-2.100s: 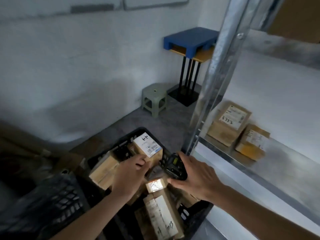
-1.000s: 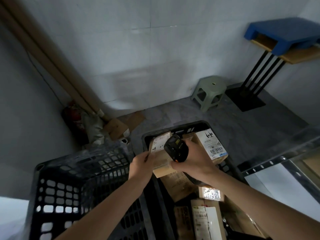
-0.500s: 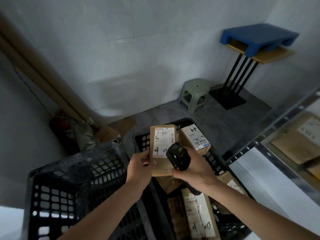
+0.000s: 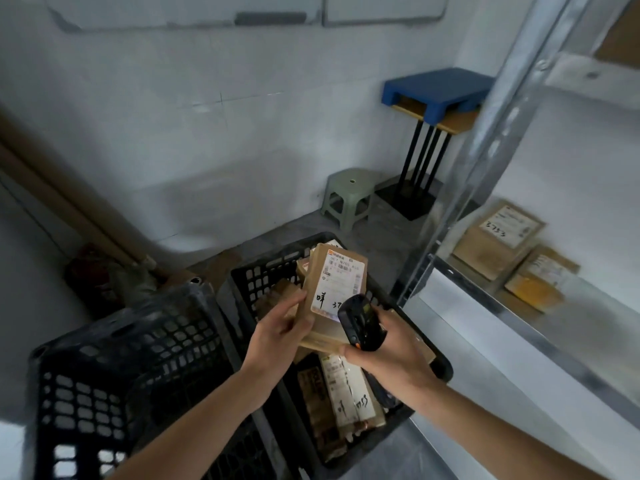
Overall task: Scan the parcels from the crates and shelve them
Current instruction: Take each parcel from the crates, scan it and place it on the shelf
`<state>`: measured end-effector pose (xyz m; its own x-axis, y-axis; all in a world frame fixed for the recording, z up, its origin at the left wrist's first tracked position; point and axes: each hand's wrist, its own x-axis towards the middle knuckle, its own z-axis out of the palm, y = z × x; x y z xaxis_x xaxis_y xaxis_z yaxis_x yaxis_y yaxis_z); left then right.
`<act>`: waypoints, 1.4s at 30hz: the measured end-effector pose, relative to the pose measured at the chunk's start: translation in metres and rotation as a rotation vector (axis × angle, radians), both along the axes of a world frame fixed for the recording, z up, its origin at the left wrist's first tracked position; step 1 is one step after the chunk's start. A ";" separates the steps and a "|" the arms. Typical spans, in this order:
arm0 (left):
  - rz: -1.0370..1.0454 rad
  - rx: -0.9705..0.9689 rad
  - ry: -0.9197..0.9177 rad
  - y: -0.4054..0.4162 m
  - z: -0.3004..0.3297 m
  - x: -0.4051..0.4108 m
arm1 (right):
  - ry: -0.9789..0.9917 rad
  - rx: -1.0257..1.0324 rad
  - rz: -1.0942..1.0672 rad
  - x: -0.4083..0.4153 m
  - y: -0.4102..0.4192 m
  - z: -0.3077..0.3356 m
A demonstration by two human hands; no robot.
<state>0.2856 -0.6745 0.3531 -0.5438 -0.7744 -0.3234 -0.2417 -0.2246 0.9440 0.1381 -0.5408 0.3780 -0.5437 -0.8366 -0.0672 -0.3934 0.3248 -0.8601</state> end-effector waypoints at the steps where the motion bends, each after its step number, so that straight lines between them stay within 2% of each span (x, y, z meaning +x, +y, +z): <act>1: -0.013 -0.007 0.003 0.010 0.004 -0.002 | -0.002 0.003 -0.022 -0.001 0.011 0.002; 4: -0.037 -0.014 0.007 0.041 0.011 -0.009 | -0.012 0.011 -0.092 -0.003 0.044 0.009; 8: -0.094 0.001 0.039 0.078 0.019 -0.015 | 0.010 0.001 -0.072 -0.008 0.089 0.022; 15: -0.163 -0.112 -0.046 0.116 0.025 -0.029 | 0.094 0.174 -0.116 -0.025 0.147 0.031; 28: -0.267 -0.173 -0.112 0.140 0.021 -0.055 | 0.622 0.637 -0.044 -0.077 0.214 0.053; 36: -0.311 -0.191 -0.104 0.143 0.023 -0.065 | 0.723 0.692 -0.103 -0.099 0.237 0.058; 42: -0.318 -0.191 -0.078 0.149 0.029 -0.070 | 0.679 0.701 -0.157 -0.107 0.252 0.060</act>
